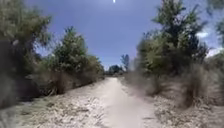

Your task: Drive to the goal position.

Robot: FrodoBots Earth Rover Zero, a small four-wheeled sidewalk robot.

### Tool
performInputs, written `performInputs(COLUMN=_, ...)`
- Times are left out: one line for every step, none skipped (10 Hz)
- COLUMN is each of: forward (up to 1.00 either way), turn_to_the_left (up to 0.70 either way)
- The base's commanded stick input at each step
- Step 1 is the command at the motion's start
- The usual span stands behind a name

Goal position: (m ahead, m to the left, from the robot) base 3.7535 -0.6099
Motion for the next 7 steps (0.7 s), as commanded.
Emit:
performInputs(forward=0.45, turn_to_the_left=0.0)
performInputs(forward=0.45, turn_to_the_left=0.0)
performInputs(forward=0.45, turn_to_the_left=0.0)
performInputs(forward=0.45, turn_to_the_left=0.0)
performInputs(forward=0.45, turn_to_the_left=0.0)
performInputs(forward=0.45, turn_to_the_left=0.0)
performInputs(forward=0.45, turn_to_the_left=0.0)
